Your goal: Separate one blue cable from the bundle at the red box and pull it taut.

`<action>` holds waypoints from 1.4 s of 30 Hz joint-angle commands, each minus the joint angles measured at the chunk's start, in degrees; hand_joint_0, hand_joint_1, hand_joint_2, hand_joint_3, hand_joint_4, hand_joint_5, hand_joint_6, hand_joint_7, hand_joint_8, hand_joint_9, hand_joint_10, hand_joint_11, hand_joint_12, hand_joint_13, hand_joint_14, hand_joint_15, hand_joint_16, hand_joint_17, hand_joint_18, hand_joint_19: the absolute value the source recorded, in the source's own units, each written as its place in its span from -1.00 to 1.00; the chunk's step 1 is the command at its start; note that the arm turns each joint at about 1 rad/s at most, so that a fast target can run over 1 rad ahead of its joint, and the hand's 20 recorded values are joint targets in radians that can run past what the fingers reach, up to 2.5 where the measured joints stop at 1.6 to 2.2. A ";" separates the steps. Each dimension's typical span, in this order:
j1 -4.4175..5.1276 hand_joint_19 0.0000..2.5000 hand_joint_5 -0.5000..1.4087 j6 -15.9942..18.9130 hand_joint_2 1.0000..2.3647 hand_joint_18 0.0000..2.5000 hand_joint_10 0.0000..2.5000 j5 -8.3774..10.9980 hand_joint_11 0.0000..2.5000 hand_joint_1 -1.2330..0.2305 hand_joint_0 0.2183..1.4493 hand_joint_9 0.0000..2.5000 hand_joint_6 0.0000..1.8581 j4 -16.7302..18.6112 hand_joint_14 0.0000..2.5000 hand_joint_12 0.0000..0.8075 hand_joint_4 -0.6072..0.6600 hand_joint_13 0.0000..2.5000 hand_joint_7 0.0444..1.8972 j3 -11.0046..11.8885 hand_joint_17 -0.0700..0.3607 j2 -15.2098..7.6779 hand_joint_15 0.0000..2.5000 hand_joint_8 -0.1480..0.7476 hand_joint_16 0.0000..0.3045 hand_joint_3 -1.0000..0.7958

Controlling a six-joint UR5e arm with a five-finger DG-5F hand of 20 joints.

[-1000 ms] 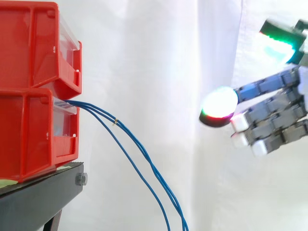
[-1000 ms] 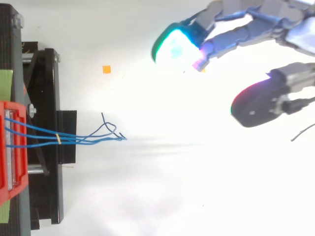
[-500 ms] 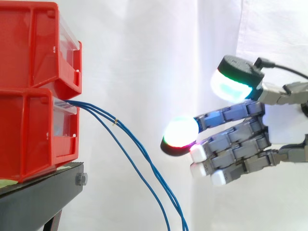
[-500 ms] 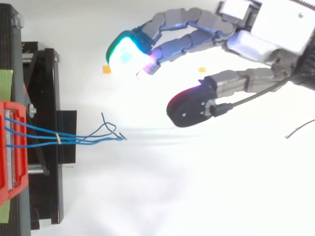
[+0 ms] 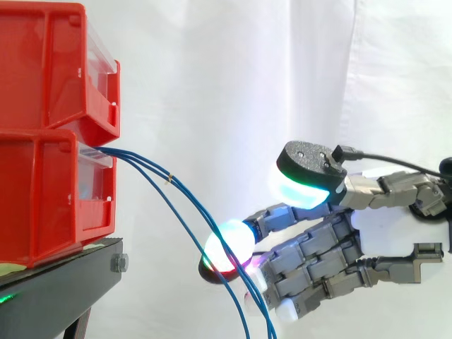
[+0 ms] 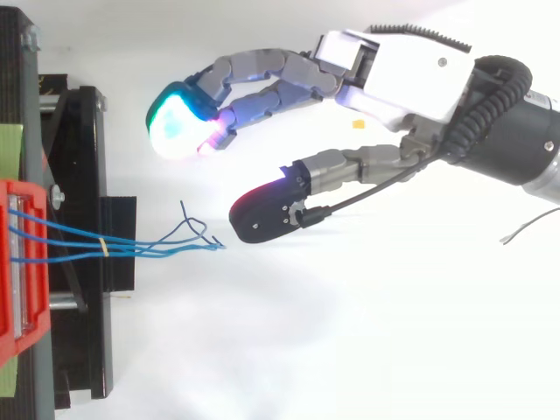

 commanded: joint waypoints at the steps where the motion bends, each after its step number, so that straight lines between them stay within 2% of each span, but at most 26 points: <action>1: 0.00 -0.51 -0.67 -0.14 -1.00 -0.68 -0.99 -0.38 -0.54 -0.20 -0.51 -0.44 -0.46 0.50 -0.99 -0.28 0.19 -0.51 -0.21 0.27 -0.24 -1.38 -0.68 -0.12 -0.73 -0.41; 3: 0.00 -0.52 -0.67 0.12 -1.00 -0.68 -0.99 -0.55 -0.54 -0.20 -0.51 -0.44 -0.46 1.91 -0.99 -0.28 0.19 -0.51 -0.22 0.62 -0.24 -2.96 -0.67 -0.11 -0.73 -0.42; 9: 0.00 -0.51 -0.67 -0.06 -1.00 -0.68 -0.99 -0.73 -0.54 -0.18 -0.52 -0.44 -0.46 2.79 -0.99 -0.28 0.20 -0.51 -0.18 0.98 -0.24 -3.05 -0.67 -0.11 -0.72 -0.43; 12: -0.09 -0.51 -0.65 0.21 -1.00 -0.67 -0.99 -0.73 -0.53 -0.13 -0.55 -0.44 -0.46 3.76 -0.99 -0.26 0.22 -0.50 -0.12 1.24 -0.21 -3.84 -0.66 -0.10 -0.71 -0.44; 17: -0.09 -0.51 -0.64 0.21 -1.00 -0.66 -0.99 -1.61 -0.52 -0.07 -0.62 -0.42 -0.46 6.92 -0.99 -0.22 0.26 -0.49 -0.04 1.24 -0.17 -3.84 -0.66 -0.06 -0.68 -0.44; 26: 0.09 -0.50 -0.62 1.61 -1.00 -0.63 -0.99 -1.96 -0.48 -0.20 -0.63 -0.40 -0.46 8.50 -0.99 -0.19 0.25 -0.47 0.05 1.24 -0.15 -3.84 -0.65 -0.05 -0.67 -0.44; 30: 0.35 -0.50 -0.62 1.53 -1.00 -0.62 -0.99 -1.78 -0.49 -0.24 -0.64 -0.40 -0.46 9.29 -0.99 -0.19 0.25 -0.47 0.05 1.24 -0.14 -3.84 -0.64 -0.04 -0.67 -0.44; 32: 0.79 -0.50 -0.62 1.26 -1.00 -0.62 -0.99 -1.61 -0.49 -0.24 -0.64 -0.40 -0.46 10.70 -0.99 -0.19 0.24 -0.46 0.05 1.33 -0.14 -4.28 -0.64 -0.04 -0.67 -0.44; 34: 0.88 -0.49 -0.62 1.88 -1.00 -0.61 -0.99 -1.87 -0.50 -0.26 -0.63 -0.40 -0.46 10.87 -0.99 -0.19 0.20 -0.46 0.04 3.00 -0.15 -6.12 -0.64 -0.06 -0.67 -0.44; 36: 0.88 -0.49 -0.63 2.67 -1.00 -0.61 -0.99 -1.96 -0.50 -0.27 -0.62 -0.40 -0.46 11.23 -0.99 -0.20 0.19 -0.45 0.04 3.44 -0.15 -7.62 -0.63 -0.06 -0.67 -0.44; 37: 0.88 -0.49 -0.63 2.67 -1.00 -0.61 -0.99 -1.96 -0.49 -0.26 -0.61 -0.39 -0.46 11.23 -0.99 -0.21 0.18 -0.45 0.05 3.44 -0.16 -7.62 -0.63 -0.06 -0.67 -0.44; 38: 0.88 -0.49 -0.63 3.37 -1.00 -0.61 -0.99 -2.05 -0.48 -0.26 -0.61 -0.39 -0.46 11.31 -0.99 -0.21 0.19 -0.45 0.04 4.93 -0.16 -8.58 -0.63 -0.06 -0.67 -0.44; 39: 1.05 -0.49 -0.62 3.64 -1.00 -0.61 -0.99 -2.66 -0.49 -0.26 -0.61 -0.39 -0.46 11.49 -0.99 -0.21 0.20 -0.45 0.05 5.55 -0.16 -8.85 -0.63 -0.06 -0.67 -0.44; 42: 1.40 -0.48 -0.62 2.84 -1.00 -0.60 -0.99 -2.49 -0.48 -0.23 -0.61 -0.38 -0.46 11.58 -0.99 -0.20 0.20 -0.44 0.09 5.72 -0.15 -8.76 -0.62 -0.06 -0.67 -0.44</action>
